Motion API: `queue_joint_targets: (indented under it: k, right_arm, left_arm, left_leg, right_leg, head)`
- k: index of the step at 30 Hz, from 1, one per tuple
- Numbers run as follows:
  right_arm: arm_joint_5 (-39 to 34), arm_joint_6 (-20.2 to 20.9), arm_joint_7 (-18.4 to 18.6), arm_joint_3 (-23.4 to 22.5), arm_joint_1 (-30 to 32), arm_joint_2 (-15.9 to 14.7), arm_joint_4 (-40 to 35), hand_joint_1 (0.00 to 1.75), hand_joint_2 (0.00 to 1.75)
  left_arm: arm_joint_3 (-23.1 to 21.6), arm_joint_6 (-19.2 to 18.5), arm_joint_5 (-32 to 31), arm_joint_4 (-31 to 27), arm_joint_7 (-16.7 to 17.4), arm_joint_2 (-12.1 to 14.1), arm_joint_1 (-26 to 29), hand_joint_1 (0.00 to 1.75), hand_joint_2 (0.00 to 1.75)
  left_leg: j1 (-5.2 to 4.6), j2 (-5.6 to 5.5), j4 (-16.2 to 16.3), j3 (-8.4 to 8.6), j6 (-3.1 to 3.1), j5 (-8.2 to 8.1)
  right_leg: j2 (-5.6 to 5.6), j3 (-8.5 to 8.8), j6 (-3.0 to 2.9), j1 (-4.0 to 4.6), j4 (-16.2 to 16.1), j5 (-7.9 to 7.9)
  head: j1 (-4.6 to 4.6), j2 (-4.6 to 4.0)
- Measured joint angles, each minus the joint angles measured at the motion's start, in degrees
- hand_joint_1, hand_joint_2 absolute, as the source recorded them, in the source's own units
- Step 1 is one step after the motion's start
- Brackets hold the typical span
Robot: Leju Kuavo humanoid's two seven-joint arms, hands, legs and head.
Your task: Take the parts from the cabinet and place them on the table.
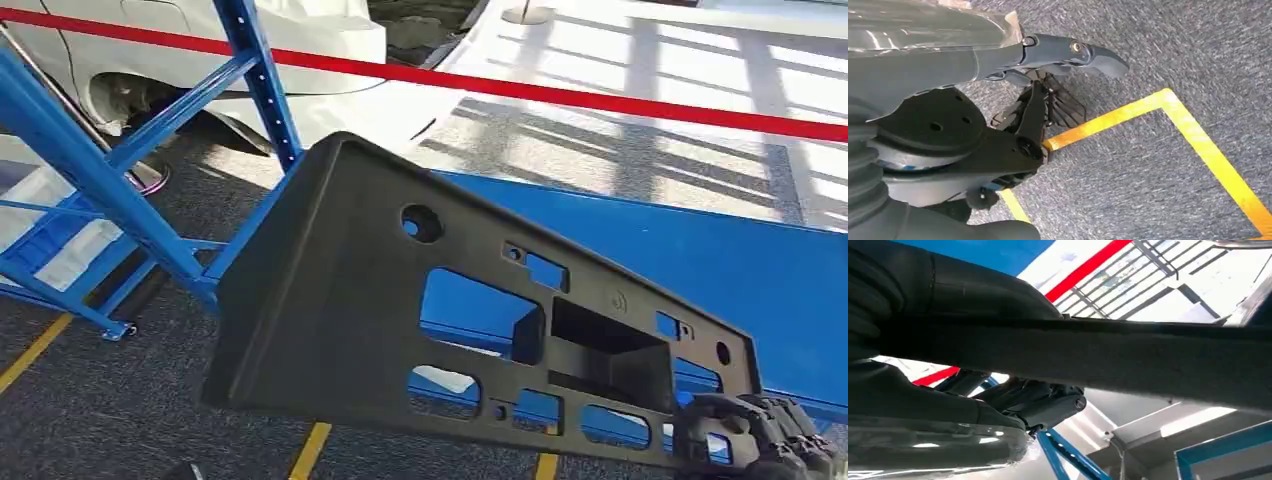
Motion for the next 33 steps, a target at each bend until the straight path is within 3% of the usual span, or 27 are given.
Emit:
queue_joint_targets:
  k: [2, 3, 4, 6, 7, 8, 9, 10, 12, 13, 16, 17, 18, 19, 21, 22, 23, 24, 25, 27, 28, 30, 32, 33]
  right_arm:
    - [0.02, 0.0, 0.2, -0.02, 0.01, 0.0, 0.0, 1.75, 1.75]
    - [0.0, 0.0, 0.2, -0.02, 0.09, 0.0, 0.04, 1.75, 1.75]
    - [-0.02, -0.02, 0.2, -0.02, 0.0, 0.0, 0.11, 1.75, 1.75]
    - [-0.08, -0.02, 0.2, -0.02, -0.04, 0.0, 0.35, 1.75, 1.75]
    - [-0.11, -0.02, 0.24, -0.02, -0.02, 0.0, 0.5, 1.75, 1.75]
    - [-0.11, -0.02, 0.28, -0.04, 0.0, 0.0, 0.72, 1.75, 1.75]
    - [-0.11, -0.02, 0.31, -0.04, -0.01, 0.0, 0.83, 1.75, 1.75]
    - [-0.11, -0.02, 0.33, -0.04, -0.05, 0.0, 0.85, 1.75, 1.75]
    - [-0.11, -0.02, 0.35, -0.04, -0.2, 0.0, 0.85, 1.75, 1.75]
    - [-0.13, -0.02, 0.35, -0.02, -0.37, 0.0, 0.85, 1.75, 1.75]
    - [-0.13, -0.07, 0.35, -0.07, -0.23, 0.0, 0.85, 1.75, 1.75]
    - [-0.13, -0.07, 0.35, -0.04, -0.29, 0.0, 0.85, 1.75, 1.75]
    - [-0.13, -0.07, 0.35, -0.02, -0.46, 0.0, 0.85, 1.75, 1.75]
    - [-0.13, -0.07, 0.35, 0.02, -0.48, 0.0, 0.85, 1.75, 1.75]
    - [-0.13, -0.13, 0.35, 0.04, -0.43, 0.0, 0.9, 1.75, 1.75]
    - [-0.13, -0.13, 0.35, 0.04, -0.46, 0.0, 0.92, 1.75, 1.75]
    - [-0.13, -0.13, 0.35, 0.04, -0.51, 0.0, 0.98, 1.75, 1.75]
    - [-0.13, -0.13, 0.35, 0.04, -0.49, 0.0, 1.03, 1.75, 1.75]
    - [-0.11, -0.13, 0.35, 0.04, -0.5, 0.0, 1.09, 1.75, 1.75]
    - [-0.09, -0.15, 0.35, 0.07, -0.49, 0.0, 1.11, 1.75, 1.75]
    - [-0.09, -0.17, 0.35, 0.07, -0.5, 0.0, 1.11, 1.75, 1.75]
    - [-0.11, -0.2, 0.35, 0.09, -0.49, 0.0, 1.11, 1.75, 1.75]
    - [-0.04, -0.2, 0.35, 0.11, -0.5, 0.0, 1.11, 1.75, 1.75]
    - [-0.04, -0.2, 0.35, 0.11, -0.46, 0.0, 1.11, 1.75, 1.75]
  left_arm:
    - [0.02, 0.0, 0.02, 0.0, 0.0, -0.11, 0.05, 0.0, 1.75]
    - [0.02, 0.0, 0.02, 0.0, -0.02, -0.09, -0.08, 0.0, 1.75]
    - [0.02, 0.0, 0.02, 0.0, -0.02, -0.11, -0.1, 0.0, 1.75]
    - [0.04, 0.02, 0.02, 0.0, -0.04, -0.11, -0.03, 0.0, 1.75]
    - [0.07, 0.05, 0.02, 0.0, -0.04, -0.09, 0.05, 0.0, 1.75]
    - [0.09, 0.05, 0.02, 0.0, 0.0, -0.11, 0.06, 0.0, 1.75]
    - [0.11, 0.05, 0.02, 0.0, 0.0, -0.09, 0.05, 0.0, 1.75]
    - [0.11, 0.07, 0.02, 0.0, 0.0, -0.11, 0.04, 0.0, 1.75]
    - [0.13, 0.07, 0.02, 0.0, 0.0, -0.13, 0.03, 0.0, 1.75]
    - [0.13, 0.07, 0.02, 0.0, 0.02, -0.15, 0.03, 0.0, 1.75]
    - [0.13, 0.07, 0.02, 0.0, 0.02, -0.15, 0.01, 0.0, 1.75]
    - [0.13, 0.07, 0.02, 0.0, 0.02, -0.15, 0.05, 0.0, 1.75]
    - [0.18, 0.09, 0.0, 0.0, 0.02, -0.11, 0.0, 0.0, 1.75]
    - [0.17, 0.11, 0.0, 0.0, -0.02, -0.11, 0.03, 0.0, 1.75]
    - [0.2, 0.11, 0.0, 0.0, 0.0, -0.09, 0.02, 0.0, 1.75]
    - [0.2, 0.11, 0.02, 0.0, -0.02, -0.07, 0.02, 0.0, 1.75]
    - [0.2, 0.11, 0.02, 0.0, -0.09, -0.07, 0.02, 0.0, 1.75]
    - [0.22, 0.11, 0.02, 0.0, -0.09, -0.07, 0.01, 0.0, 1.75]
    - [0.22, 0.11, 0.02, 0.0, -0.13, -0.07, 0.01, 0.0, 1.75]
    - [0.22, 0.11, 0.02, 0.0, -0.15, -0.04, -0.03, 0.0, 1.75]
    - [0.22, 0.11, 0.0, 0.0, -0.15, -0.04, -0.1, 0.0, 1.75]
    - [0.22, 0.11, 0.0, 0.0, -0.2, -0.07, -0.07, 0.0, 1.75]
    - [0.24, 0.11, 0.02, 0.0, -0.2, -0.07, -0.04, 0.0, 1.75]
    - [0.24, 0.11, 0.02, 0.0, -0.2, -0.15, -0.03, 0.0, 1.75]
  left_leg:
    - [0.06, 0.05, -0.25, -0.46, 0.73, 0.68]
    - [0.22, 0.36, -0.32, -0.57, 1.1, 1.14]
    - [0.25, 0.42, -0.32, -1.04, 1.6, 1.52]
    - [0.09, 0.62, -0.27, -1.9, 1.81, 2.13]
    - [-0.05, 0.71, -0.17, -2.4, 1.87, 2.48]
    - [-0.15, 0.74, -0.12, -2.86, 1.91, 2.74]
    - [-0.23, 0.74, -0.1, -3.19, 1.86, 3.03]
    - [-0.32, 0.7, -0.08, -3.38, 1.82, 3.25]
    - [-0.38, 0.62, -0.07, -3.48, 1.55, 3.55]
    - [-0.6, 0.63, -0.01, -3.75, 1.2, 3.76]
    - [-0.21, 0.64, 0.01, -4.28, 0.16, 4.63]
    - [-0.32, 0.6, -0.06, -4.34, -0.24, 4.97]
    - [-0.26, 0.31, 0.49, -4.82, -0.36, 3.82]
    - [-0.28, 0.27, 2.25, -5.69, -0.62, 1.3]
    - [-0.11, 0.28, 10.68, -8.52, -0.98, -4.65]
    - [-0.11, 0.27, 14.82, -9.68, -1.12, -6.54]
    - [-0.11, 0.28, 17.4, -10.04, -1.23, -6.89]
    - [-0.06, 0.28, 17.24, -9.22, -1.29, -5.97]
    - [0.04, 0.29, 14.75, -7.33, -1.33, -4.04]
    - [0.3, 0.29, 4.54, -0.9, -1.35, -0.19]
    - [0.27, 0.27, 0.98, 1.12, -1.32, -0.93]
    - [0.03, 0.21, 0.28, 0.74, -0.89, -1.04]
    - [-0.33, 0.22, 0.59, 0.23, 0.12, -0.42]
    - [-0.01, 0.36, 0.21, -0.26, 0.94, 0.25]
  right_leg:
    - [0.13, 0.03, 0.65, -0.16, 0.0, 0.43]
    - [0.15, -0.57, 0.93, -0.33, 0.81, -1.12]
    - [0.13, -1.47, 1.23, -0.41, 3.31, -3.83]
    - [0.1, -4.04, 1.7, -0.57, 11.56, -9.33]
    - [0.09, -5.07, 1.87, -0.65, 15.68, -11.07]
    - [0.1, -4.94, 1.93, -0.67, 17.15, -11.08]
    - [0.1, -3.38, 1.87, -0.66, 15.62, -9.84]
    - [0.1, -0.77, 1.72, -0.64, 11.94, -7.97]
    - [0.24, 6.14, 0.88, -0.43, 0.62, -3.96]
    - [0.29, 7.75, 0.25, -0.11, -2.41, -4.46]
    - [0.33, 7.23, -0.21, 0.29, -2.91, -4.07]
    - [0.24, 6.99, -0.78, 0.25, -3.24, -3.54]
    - [-0.35, 6.76, -1.21, -0.34, -3.79, -2.87]
    - [-0.26, 6.17, -1.72, -0.26, -3.84, -2.33]
    - [-0.43, 4.85, -1.91, -0.19, -3.49, -1.66]
    - [-0.53, 4.13, -1.97, -0.12, -3.27, -1.32]
    - [-0.56, 3.35, -1.93, -0.11, -2.92, -1.01]
    - [-0.59, 2.61, -1.87, -0.11, -2.47, -0.79]
    - [-0.58, 1.75, -1.72, -0.16, -1.94, -0.65]
    - [-0.5, 0.28, -1.43, -0.24, -0.47, -0.45]
    - [-0.48, -0.43, -1.15, 0.01, 0.27, -0.39]
    - [-0.46, -1.14, -0.34, 0.05, 0.79, 0.26]
    - [-0.45, -1.36, 0.39, -0.13, 0.59, 1.2]
    - [-0.23, -1.62, 0.7, -0.2, 0.74, 1.29]
  head:
    - [0.02, 0.0]
    - [0.07, 0.0]
    - [0.2, 0.0]
    - [0.13, 0.0]
    - [0.13, 0.0]
    - [0.11, 0.0]
    - [0.11, 0.0]
    - [0.11, 0.0]
    - [0.11, 0.0]
    - [0.11, 0.0]
    - [0.09, 0.0]
    - [0.04, 0.0]
    - [0.09, 0.0]
    - [-0.09, 0.0]
    - [-0.09, 0.0]
    - [-0.09, 0.0]
    - [-0.09, 0.0]
    - [-0.07, 0.0]
    - [-0.09, 0.0]
    - [-0.09, 0.0]
    - [-0.11, 0.0]
    - [0.0, 0.0]
    - [0.0, 0.0]
    - [0.0, 0.0]
